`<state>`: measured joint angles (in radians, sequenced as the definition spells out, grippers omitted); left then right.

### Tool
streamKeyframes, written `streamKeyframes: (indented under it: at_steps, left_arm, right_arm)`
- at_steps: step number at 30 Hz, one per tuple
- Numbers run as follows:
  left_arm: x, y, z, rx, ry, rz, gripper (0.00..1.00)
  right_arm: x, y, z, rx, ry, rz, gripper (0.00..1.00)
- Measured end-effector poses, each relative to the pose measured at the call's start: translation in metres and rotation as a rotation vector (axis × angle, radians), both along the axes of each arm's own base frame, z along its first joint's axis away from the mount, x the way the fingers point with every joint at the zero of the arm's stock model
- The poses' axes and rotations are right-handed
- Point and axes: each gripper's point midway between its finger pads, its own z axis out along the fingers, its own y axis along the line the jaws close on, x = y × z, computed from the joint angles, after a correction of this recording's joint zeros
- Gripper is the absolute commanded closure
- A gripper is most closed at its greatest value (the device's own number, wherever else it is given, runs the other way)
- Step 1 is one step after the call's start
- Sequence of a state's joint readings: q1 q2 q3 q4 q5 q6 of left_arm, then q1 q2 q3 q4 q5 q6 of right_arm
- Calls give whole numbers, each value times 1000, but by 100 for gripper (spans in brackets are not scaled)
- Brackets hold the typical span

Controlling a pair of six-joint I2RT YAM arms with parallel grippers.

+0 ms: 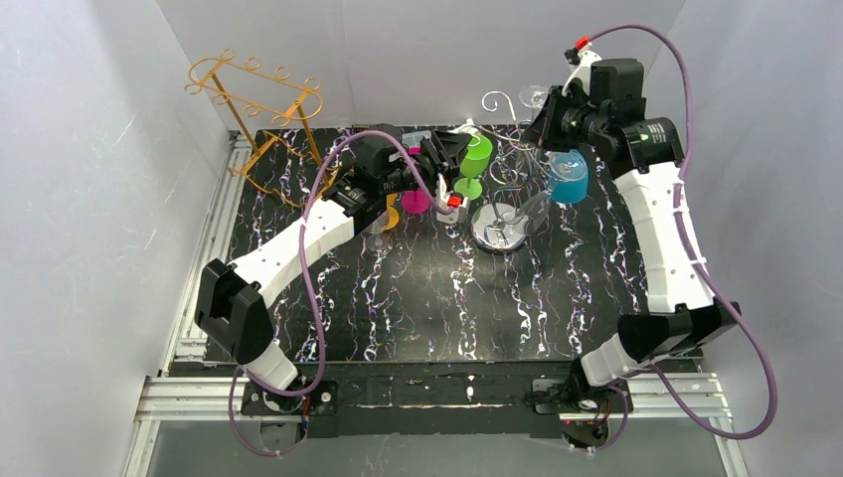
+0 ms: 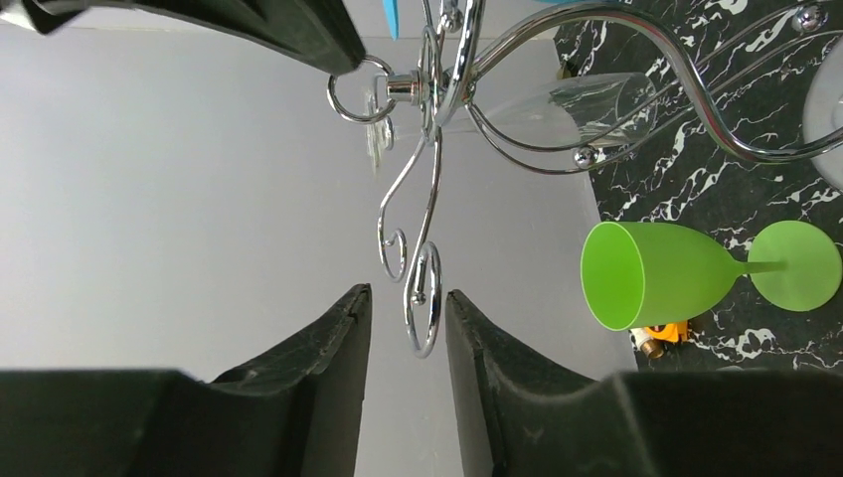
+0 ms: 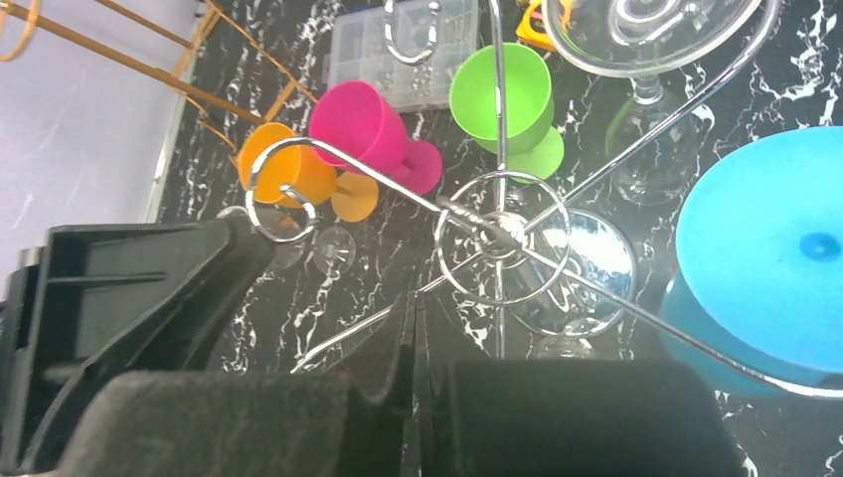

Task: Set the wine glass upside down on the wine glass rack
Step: Adjust the wine rack at the center of the board.

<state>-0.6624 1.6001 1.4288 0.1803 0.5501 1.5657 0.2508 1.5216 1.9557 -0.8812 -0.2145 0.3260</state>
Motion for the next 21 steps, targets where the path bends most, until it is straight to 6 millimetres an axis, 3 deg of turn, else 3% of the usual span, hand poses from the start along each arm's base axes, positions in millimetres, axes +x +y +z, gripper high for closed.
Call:
streamKeyframes:
  at_steps: [8,21]
  left_arm:
    - [2,-2,-5,13,10,-1,100]
    - [1,-9,-6,15,4,-14,100]
  right_arm:
    - [14,-5,-27,-56,49,-28,95]
    - [21,-20,-29,-131,20,-77,96]
